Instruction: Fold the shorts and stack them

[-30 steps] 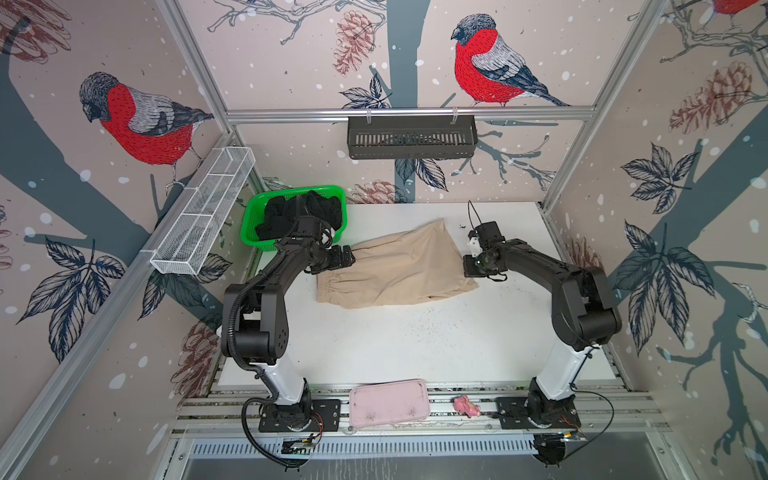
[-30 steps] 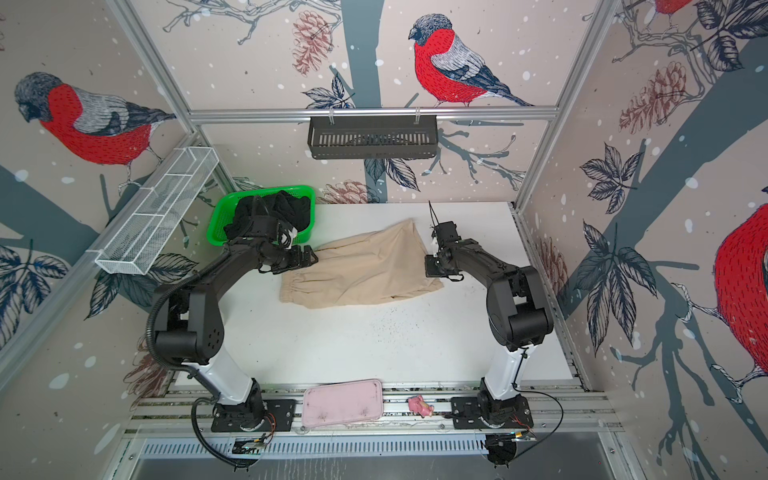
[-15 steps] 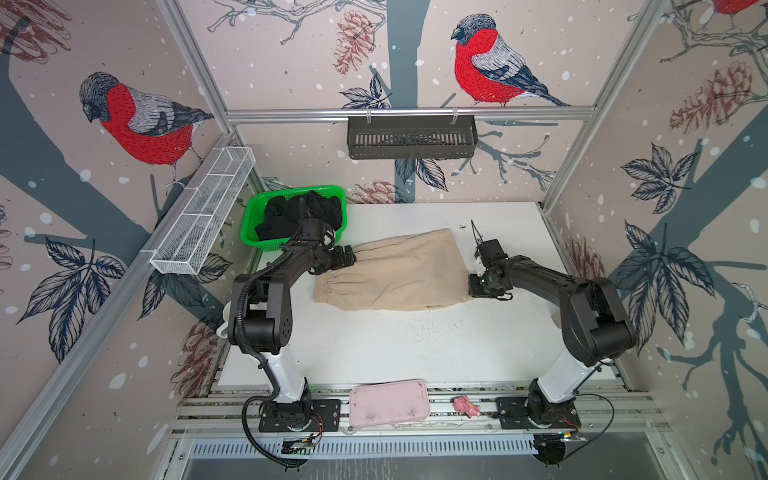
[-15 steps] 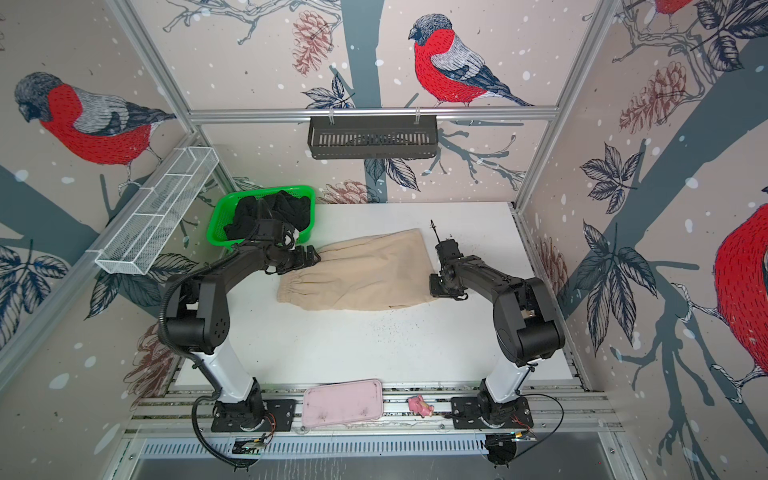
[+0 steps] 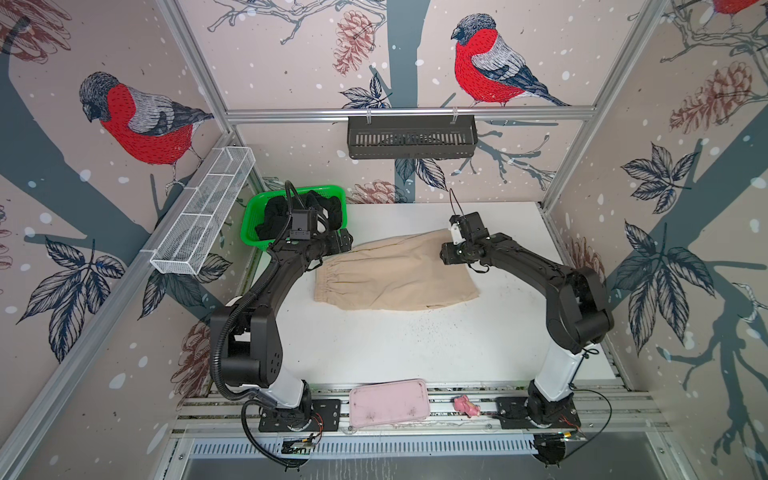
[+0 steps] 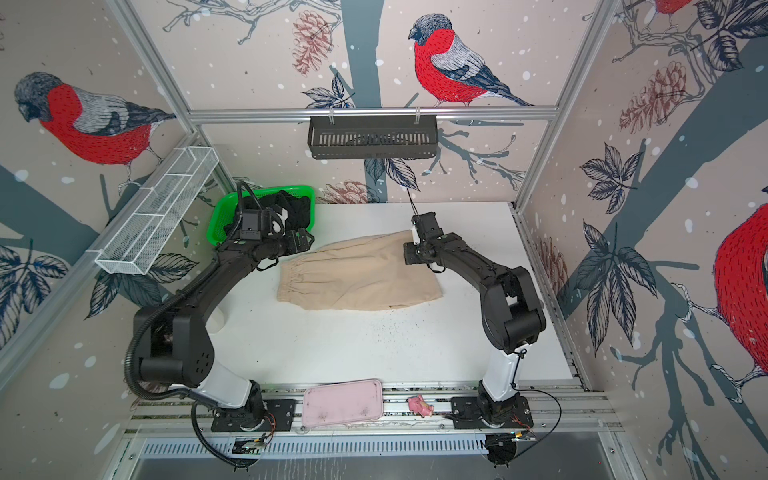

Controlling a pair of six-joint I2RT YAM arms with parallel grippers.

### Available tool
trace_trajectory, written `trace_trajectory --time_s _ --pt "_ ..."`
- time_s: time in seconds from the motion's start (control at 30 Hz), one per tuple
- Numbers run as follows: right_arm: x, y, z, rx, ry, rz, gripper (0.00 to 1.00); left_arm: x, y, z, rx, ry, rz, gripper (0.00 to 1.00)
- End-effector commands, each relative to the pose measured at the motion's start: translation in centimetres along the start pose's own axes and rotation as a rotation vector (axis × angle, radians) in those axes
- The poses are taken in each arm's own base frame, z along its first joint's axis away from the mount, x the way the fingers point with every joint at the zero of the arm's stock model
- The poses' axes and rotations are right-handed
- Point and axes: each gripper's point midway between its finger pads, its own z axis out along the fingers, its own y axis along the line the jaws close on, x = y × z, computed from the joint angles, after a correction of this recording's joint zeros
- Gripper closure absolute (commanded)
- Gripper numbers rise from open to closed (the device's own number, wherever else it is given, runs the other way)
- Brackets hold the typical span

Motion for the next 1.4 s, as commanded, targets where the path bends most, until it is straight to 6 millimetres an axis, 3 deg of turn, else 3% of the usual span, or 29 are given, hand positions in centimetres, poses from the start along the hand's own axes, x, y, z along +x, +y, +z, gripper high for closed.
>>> trace_trajectory --time_s 0.0,0.17,0.4,0.53,0.63,0.8,1.0,1.1,1.2,1.3,1.37 --pt "-0.3 2.8 1.3 -0.108 -0.016 0.022 0.43 1.3 -0.9 1.1 0.093 0.043 -0.033 0.03" --pt "3.2 4.8 3.1 -0.139 0.061 0.016 0.45 2.7 -0.4 3.7 0.123 0.035 -0.035 0.03" --pt "8.2 4.2 2.9 -0.095 0.120 0.075 0.46 4.4 2.4 6.1 0.023 0.043 -0.043 0.03" --pt "10.5 3.7 2.9 -0.081 0.144 0.104 0.46 6.2 3.7 7.0 -0.010 0.074 -0.054 0.03" --pt "11.5 3.0 2.9 -0.053 0.162 0.110 0.44 8.6 4.3 7.7 -0.005 0.114 -0.078 0.03" --pt "12.0 -0.3 2.4 0.011 0.170 0.156 0.44 9.9 1.8 8.1 0.054 0.141 -0.065 0.03" --pt "13.2 -7.2 0.9 0.135 0.211 0.224 0.41 11.5 -4.5 8.0 0.141 0.177 -0.007 0.03" --pt "11.7 -9.7 -0.9 0.174 0.163 0.233 0.41 10.8 -7.0 7.0 0.121 0.157 0.043 0.03" --pt "7.8 -9.4 -3.0 0.166 0.052 0.170 0.37 6.4 -8.1 3.9 0.091 0.048 0.023 0.03" --pt "3.9 -6.3 -4.7 0.108 -0.046 0.049 0.33 2.0 -6.9 -0.1 0.011 -0.056 -0.018 0.02" --pt "1.8 -2.9 -5.6 0.080 -0.100 -0.070 0.30 -0.2 -5.1 -2.4 -0.036 -0.114 -0.035 0.02"
